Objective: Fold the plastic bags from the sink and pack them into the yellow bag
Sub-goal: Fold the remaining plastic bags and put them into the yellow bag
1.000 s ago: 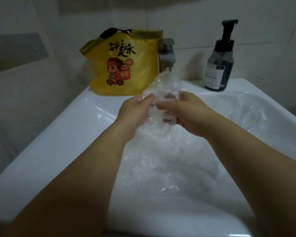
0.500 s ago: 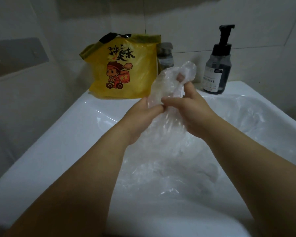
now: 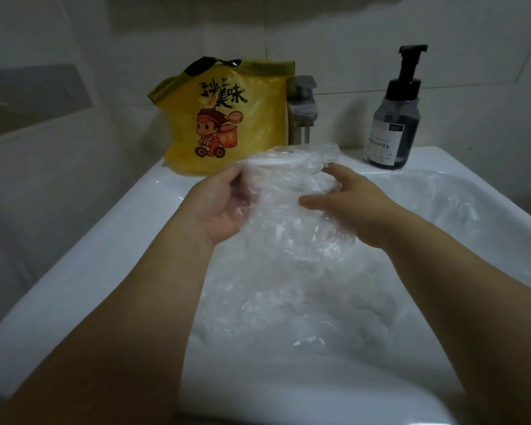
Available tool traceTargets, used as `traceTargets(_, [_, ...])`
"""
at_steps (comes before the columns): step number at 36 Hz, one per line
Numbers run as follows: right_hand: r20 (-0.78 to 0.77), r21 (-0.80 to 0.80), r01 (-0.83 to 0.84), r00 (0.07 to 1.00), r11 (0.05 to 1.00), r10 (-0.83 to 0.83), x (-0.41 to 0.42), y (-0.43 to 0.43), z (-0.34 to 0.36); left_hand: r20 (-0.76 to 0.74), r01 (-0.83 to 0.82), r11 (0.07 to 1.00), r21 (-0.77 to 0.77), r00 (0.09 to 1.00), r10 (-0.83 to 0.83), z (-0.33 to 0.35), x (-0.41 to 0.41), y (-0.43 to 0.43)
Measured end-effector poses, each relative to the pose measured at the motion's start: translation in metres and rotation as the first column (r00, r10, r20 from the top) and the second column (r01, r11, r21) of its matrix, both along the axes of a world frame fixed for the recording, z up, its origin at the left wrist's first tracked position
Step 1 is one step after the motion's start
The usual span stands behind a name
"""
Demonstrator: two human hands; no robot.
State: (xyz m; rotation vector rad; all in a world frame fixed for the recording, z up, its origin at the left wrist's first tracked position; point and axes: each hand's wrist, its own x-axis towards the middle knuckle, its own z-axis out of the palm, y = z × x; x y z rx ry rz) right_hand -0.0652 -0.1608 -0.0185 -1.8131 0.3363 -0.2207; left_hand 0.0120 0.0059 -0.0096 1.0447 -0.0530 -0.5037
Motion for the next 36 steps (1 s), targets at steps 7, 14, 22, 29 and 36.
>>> traceTargets(7, [0.111, 0.292, -0.113, 0.990, 0.950, 0.084, -0.002, 0.002, 0.008, 0.098, 0.005, 0.958, 0.288, 0.995, -0.035, -0.003, -0.001, 0.002])
traceTargets(14, [0.049, 0.240, -0.153, 0.988, 0.959, 0.146, -0.001, 0.009, 0.006, 0.158, 0.029, 0.940, 0.339, 0.984, -0.088, -0.010, 0.006, 0.003])
traceTargets(22, [0.029, 0.302, -0.189, 0.981, 0.934, 0.189, -0.003, 0.003, 0.008, 0.197, -0.110, 0.918, 0.381, 0.980, 0.035, -0.008, 0.008, 0.003])
traceTargets(29, [0.056, 0.218, -0.131, 0.991, 0.967, 0.121, -0.005, 0.005, 0.008, 0.252, -0.096, 0.861, 0.499, 0.967, -0.038, -0.016, 0.009, -0.002])
traceTargets(36, [0.206, 0.153, 0.084, 0.972, 0.985, -0.115, -0.006, 0.002, 0.011, 0.250, -0.056, 0.839, 0.541, 0.963, -0.097, -0.014, 0.003, 0.000])
